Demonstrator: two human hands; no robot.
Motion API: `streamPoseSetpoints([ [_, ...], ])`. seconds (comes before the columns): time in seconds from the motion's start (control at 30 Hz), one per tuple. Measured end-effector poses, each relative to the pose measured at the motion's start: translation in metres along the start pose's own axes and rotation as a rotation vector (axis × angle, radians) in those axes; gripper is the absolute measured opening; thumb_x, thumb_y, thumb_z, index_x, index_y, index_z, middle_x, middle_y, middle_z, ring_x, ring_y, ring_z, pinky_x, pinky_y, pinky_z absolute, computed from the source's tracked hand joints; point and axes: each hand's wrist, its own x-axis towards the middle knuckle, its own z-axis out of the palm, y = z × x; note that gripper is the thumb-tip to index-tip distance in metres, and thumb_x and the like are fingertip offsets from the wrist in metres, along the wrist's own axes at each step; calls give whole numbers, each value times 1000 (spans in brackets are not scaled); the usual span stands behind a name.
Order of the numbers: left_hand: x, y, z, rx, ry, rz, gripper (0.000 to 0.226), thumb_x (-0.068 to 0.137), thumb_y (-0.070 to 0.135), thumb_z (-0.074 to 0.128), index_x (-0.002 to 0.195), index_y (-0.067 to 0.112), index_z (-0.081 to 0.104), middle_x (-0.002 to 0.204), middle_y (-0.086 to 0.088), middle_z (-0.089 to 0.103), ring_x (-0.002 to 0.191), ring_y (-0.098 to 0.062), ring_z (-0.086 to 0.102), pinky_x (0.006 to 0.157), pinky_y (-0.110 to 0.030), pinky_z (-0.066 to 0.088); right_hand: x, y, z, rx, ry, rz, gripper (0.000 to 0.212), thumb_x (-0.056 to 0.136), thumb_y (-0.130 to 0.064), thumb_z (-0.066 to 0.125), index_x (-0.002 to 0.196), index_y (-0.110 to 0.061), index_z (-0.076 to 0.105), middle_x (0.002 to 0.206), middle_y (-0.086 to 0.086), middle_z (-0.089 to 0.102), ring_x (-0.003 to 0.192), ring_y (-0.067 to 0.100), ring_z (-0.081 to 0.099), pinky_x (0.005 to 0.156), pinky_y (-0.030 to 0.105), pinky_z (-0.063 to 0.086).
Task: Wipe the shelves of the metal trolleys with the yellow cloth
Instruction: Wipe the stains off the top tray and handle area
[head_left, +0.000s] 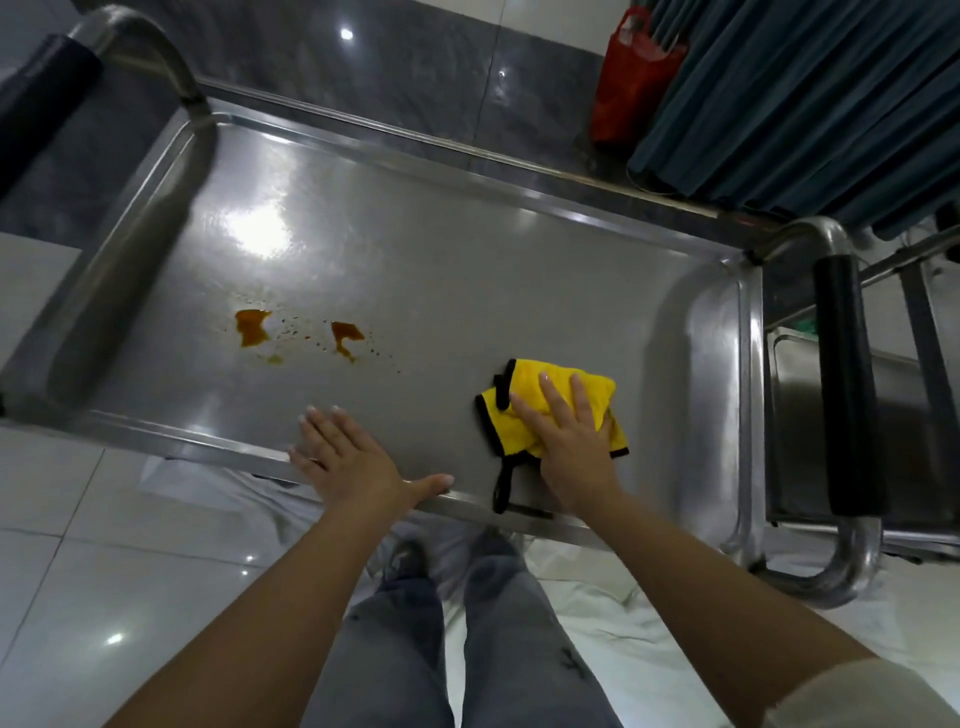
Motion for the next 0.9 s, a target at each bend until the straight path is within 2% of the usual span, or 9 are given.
streamPoseSetpoints([
  [0.07,2,-1,0,-7,-29,-8,167,34,104,36,133,-8,-38,143,-32,-39,136,-46,-33,114,-61,-6,-21,0,3,-15,40,-137,75,78,-3,53,141,-40,39,155,5,29,142,44,19,93,72,33],
  [0.13,3,0,-1,-18,-55,-21,167,35,104,37,130,-8,-41,141,-33,-42,134,-47,-35,113,-62,-6,-38,3,7,-61,14,-256,58,83,-20,49,138,-36,46,149,10,39,136,48,29,87,73,38],
  [0.2,5,0,-1,-18,-69,-26,166,37,103,39,128,-8,-43,139,-33,-44,132,-48,-37,113,-63,-7,-36,6,8,-119,-31,-310,54,86,-35,44,140,-38,42,150,9,39,136,47,29,88,72,38],
  [0.23,5,1,-1,-16,-78,-28,165,38,103,40,127,-8,-44,138,-34,-45,132,-49,-38,112,-64,-8,-28,9,6,-131,-46,-325,54,87,-37,44,140,-39,41,150,8,38,137,47,28,88,72,38],
  [0.33,5,2,-4,-7,-105,-44,163,39,102,40,123,-9,-47,136,-35,-47,130,-49,-39,112,-64,-9,12,17,-2,-122,-83,-364,58,86,-30,56,141,-40,40,154,7,31,140,46,19,93,74,32],
  [0.43,3,3,-4,6,-114,-45,162,41,102,38,121,-9,-47,135,-36,-47,130,-50,-39,112,-64,-8,69,20,-14,-125,-125,-341,65,89,-28,55,144,-45,25,159,1,14,146,38,3,102,72,22],
  [0.57,3,1,-4,20,-112,-43,162,42,102,37,125,-7,-47,132,-33,-52,126,-49,-44,112,-63,-11,153,18,-33,-81,-127,-228,66,94,-25,43,145,-50,12,161,-6,1,147,31,-6,104,72,17],
  [0.7,1,-3,-1,5,-84,-11,160,43,101,41,124,-1,-51,129,-26,-58,123,-43,-50,113,-60,-14,226,16,-49,47,-158,-135,68,95,-19,42,144,-54,11,161,-8,-4,146,31,-11,105,75,9],
  [0.9,3,-3,4,-13,-43,2,157,44,101,40,126,4,-52,132,-20,-58,125,-38,-52,113,-57,-16,278,11,-55,32,-106,-103,59,97,-29,40,145,-51,14,161,-5,1,146,32,-5,103,75,10],
])
